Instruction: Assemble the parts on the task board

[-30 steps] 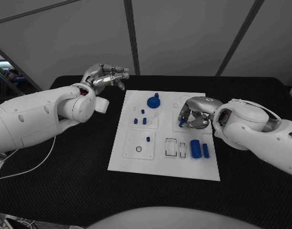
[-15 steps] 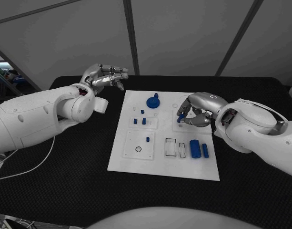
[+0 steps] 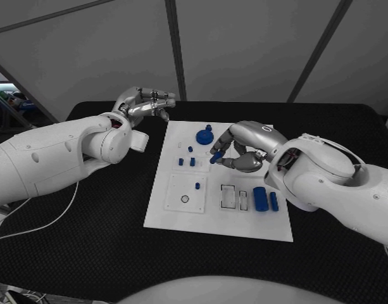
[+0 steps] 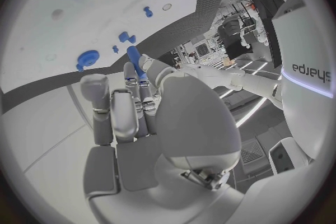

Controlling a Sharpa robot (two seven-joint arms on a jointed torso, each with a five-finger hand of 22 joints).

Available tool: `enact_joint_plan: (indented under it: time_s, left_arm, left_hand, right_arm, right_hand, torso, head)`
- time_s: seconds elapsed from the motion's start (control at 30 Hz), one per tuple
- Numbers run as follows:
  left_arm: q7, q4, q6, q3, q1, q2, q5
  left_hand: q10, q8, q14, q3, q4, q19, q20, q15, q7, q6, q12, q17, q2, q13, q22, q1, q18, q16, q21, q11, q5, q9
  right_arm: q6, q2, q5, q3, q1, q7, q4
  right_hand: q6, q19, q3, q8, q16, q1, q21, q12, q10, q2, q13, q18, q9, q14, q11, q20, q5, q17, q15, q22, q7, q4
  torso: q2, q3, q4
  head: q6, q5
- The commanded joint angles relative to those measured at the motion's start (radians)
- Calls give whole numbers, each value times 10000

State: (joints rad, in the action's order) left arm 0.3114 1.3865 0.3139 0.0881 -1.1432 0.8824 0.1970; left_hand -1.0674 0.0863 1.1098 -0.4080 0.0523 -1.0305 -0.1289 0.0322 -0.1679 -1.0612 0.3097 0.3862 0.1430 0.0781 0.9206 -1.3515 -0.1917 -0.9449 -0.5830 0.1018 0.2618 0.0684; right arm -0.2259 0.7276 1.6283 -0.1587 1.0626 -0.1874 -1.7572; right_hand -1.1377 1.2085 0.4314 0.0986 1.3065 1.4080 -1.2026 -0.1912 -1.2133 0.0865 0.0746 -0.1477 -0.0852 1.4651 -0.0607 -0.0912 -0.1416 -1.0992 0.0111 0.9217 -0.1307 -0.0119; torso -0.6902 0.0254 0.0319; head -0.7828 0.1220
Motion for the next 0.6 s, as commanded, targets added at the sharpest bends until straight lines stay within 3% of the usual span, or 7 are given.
enact_joint_plan:
  time_s: [0.03, 0.2, 0.27, 0.3, 0.6]
  left_arm:
    - [43, 12, -75, 3, -6, -43, -35]
    - [57, 9, -73, 0, -1, -84, -35]
    - [62, 11, -73, -1, 0, -106, -35]
    - [64, 16, -80, -1, 0, -115, -35]
    - [66, 11, -118, 0, 4, -179, -34]
  left_hand:
    - [-34, 37, -15, 26, -43, -14, 13, -51, 4, -31, 44, -9, -100, 6, -9, 29, 94, 11, 37, 13, -10, -7]
    - [-34, 37, -15, 26, -43, -14, 13, -51, 4, -31, 44, -9, -100, 6, -9, 29, 94, 11, 37, 13, -10, -7]
    - [-34, 37, -15, 26, -43, -14, 13, -51, 4, -31, 44, -9, -100, 6, -9, 29, 94, 11, 37, 13, -10, -7]
    - [-34, 37, -15, 26, -43, -14, 13, -51, 4, -31, 44, -9, -100, 6, -9, 29, 94, 11, 37, 13, -10, -7]
    - [-34, 37, -15, 26, -43, -14, 13, -51, 4, -31, 44, -9, -100, 6, -9, 29, 94, 11, 37, 13, -10, -7]
  right_arm:
    - [-284, -315, -301, 44, -38, 367, 38]
    - [-129, -721, -378, 512, -74, 425, 178]
    - [-48, -885, -399, 790, -81, 431, 273]
    - [-12, -963, -405, 867, -85, 437, 328]
    - [232, -1364, -402, 1346, -180, 453, 655]
  right_hand:
    - [-45, 42, 61, 27, 39, 10, -64, 63, -75, -20, 16, 183, -17, 244, 0, 16, -63, 13, 72, 2, -18, 27]
    - [-49, 36, 60, 22, 36, -23, -66, 82, -86, 1, 18, 184, -17, 240, -9, 15, -99, 24, 67, 3, -27, 26]
    - [-49, 36, 59, 22, 35, -27, -67, 84, -87, 3, 18, 184, -17, 240, -10, 15, -100, 26, 67, 3, -28, 25]
    - [-49, 36, 59, 22, 35, -27, -67, 84, -87, 3, 18, 184, -17, 240, -10, 15, -100, 26, 67, 3, -28, 25]
    - [-50, 27, 58, 20, 41, -36, -60, 89, -90, 9, 19, 182, -17, 241, -10, 14, -105, 16, 65, -10, -28, 25]
  torso:
    - [7, -4, 5]
    - [6, -17, 2]
    - [3, -3, 20]
    - [1, -7, 10]
    - [1, 8, 12]
  head:
    - [-24, 57]
    - [-49, 106]
    - [-65, 159]
    - [-69, 164]
    - [-92, 192]
